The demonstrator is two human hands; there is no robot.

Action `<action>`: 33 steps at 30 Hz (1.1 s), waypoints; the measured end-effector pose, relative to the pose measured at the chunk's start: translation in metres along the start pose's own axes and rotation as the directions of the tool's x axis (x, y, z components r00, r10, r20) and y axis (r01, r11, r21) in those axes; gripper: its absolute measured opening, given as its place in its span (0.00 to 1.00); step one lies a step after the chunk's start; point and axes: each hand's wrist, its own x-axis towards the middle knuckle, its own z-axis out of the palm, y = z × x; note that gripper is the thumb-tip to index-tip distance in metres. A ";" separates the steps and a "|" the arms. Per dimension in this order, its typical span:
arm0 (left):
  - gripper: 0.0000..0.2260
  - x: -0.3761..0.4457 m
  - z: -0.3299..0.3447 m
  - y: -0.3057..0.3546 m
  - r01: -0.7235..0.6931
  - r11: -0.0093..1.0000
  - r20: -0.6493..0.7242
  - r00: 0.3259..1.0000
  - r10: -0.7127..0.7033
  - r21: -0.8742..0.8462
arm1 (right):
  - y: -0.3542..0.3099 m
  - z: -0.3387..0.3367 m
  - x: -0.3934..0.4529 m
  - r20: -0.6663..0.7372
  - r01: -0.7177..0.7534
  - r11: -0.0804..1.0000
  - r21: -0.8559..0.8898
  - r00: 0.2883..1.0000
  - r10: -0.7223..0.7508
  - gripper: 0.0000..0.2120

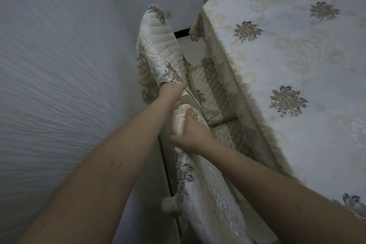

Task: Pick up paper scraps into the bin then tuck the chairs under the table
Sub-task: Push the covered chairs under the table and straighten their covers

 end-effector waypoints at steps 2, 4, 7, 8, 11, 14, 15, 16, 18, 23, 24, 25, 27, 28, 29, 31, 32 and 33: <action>0.20 0.001 -0.002 -0.002 0.007 0.999 0.036 0.999 -0.009 0.036 | 0.001 0.000 -0.002 0.005 -0.008 1.000 0.022 1.000 0.008 0.53; 0.26 0.001 -0.005 -0.004 0.008 0.999 0.072 0.997 -0.012 0.050 | 0.005 0.001 -0.005 0.004 -0.025 0.998 0.065 1.000 0.025 0.53; 0.29 -0.020 -0.006 -0.002 -0.029 0.992 0.094 0.995 0.017 0.126 | 0.009 0.006 -0.010 -0.022 -0.076 0.990 0.118 0.997 0.079 0.51; 0.28 -0.026 -0.007 -0.003 -0.039 0.986 0.086 0.996 0.026 0.160 | 0.009 0.008 -0.013 -0.034 -0.094 0.989 0.113 0.995 0.098 0.51; 0.34 -0.034 -0.012 -0.012 -0.011 0.973 0.084 0.996 -0.008 0.229 | 0.008 0.016 -0.025 -0.054 -0.081 0.991 0.106 0.995 0.087 0.49; 0.36 -0.040 -0.017 -0.018 -0.010 0.980 0.054 0.999 -0.001 0.201 | 0.012 0.025 -0.049 -0.061 -0.024 0.994 0.103 0.998 0.031 0.49; 0.37 -0.042 -0.018 -0.020 0.013 0.984 0.020 1.000 -0.017 0.176 | 0.015 0.030 -0.058 -0.062 -0.003 0.993 0.115 0.998 0.011 0.50; 0.37 -0.047 -0.019 -0.023 0.032 0.988 0.007 0.999 -0.033 0.152 | 0.018 0.035 -0.069 -0.064 0.016 0.991 0.130 0.998 -0.007 0.51; 0.37 -0.055 -0.022 -0.030 0.031 0.994 0.028 0.999 -0.034 0.105 | 0.023 0.046 -0.087 -0.065 0.032 0.989 0.145 0.998 -0.023 0.52; 0.35 -0.081 -0.025 -0.055 0.050 0.997 0.125 0.990 -0.057 0.055 | 0.037 0.060 -0.119 -0.041 0.030 0.989 0.144 0.999 -0.024 0.52; 0.36 -0.090 -0.024 -0.058 0.024 0.996 0.134 0.990 -0.035 0.082 | 0.040 0.062 -0.126 -0.033 0.037 0.988 0.150 0.999 -0.032 0.51; 0.36 -0.103 -0.022 -0.058 -0.030 0.992 0.131 0.991 0.014 0.123 | 0.043 0.064 -0.134 -0.030 0.050 0.987 0.152 0.998 -0.046 0.51; 0.30 -0.130 -0.019 -0.061 -0.138 0.977 0.109 0.987 0.120 0.166 | 0.052 0.070 -0.152 -0.030 0.086 0.990 0.110 0.996 -0.083 0.50; 0.27 -0.142 -0.018 -0.066 -0.154 0.974 0.090 0.986 0.141 0.164 | 0.058 0.073 -0.161 -0.026 0.100 0.992 0.078 0.995 -0.098 0.50; 0.27 -0.155 -0.018 -0.072 -0.179 0.969 0.077 0.983 0.168 0.171 | 0.066 0.076 -0.171 -0.022 0.112 0.992 0.052 0.994 -0.111 0.51; 0.32 -0.178 -0.017 -0.086 -0.244 0.948 0.062 0.970 0.236 0.207 | 0.083 0.083 -0.192 -0.016 0.131 0.991 0.016 0.991 -0.130 0.51; 0.34 -0.187 -0.017 -0.094 -0.260 0.937 0.044 0.965 0.257 0.233 | 0.091 0.086 -0.202 -0.016 0.142 0.990 0.001 0.990 -0.142 0.50; 0.35 -0.196 -0.017 -0.101 -0.267 0.926 0.027 0.962 0.270 0.266 | 0.099 0.089 -0.211 -0.027 0.159 0.987 -0.006 0.987 -0.159 0.49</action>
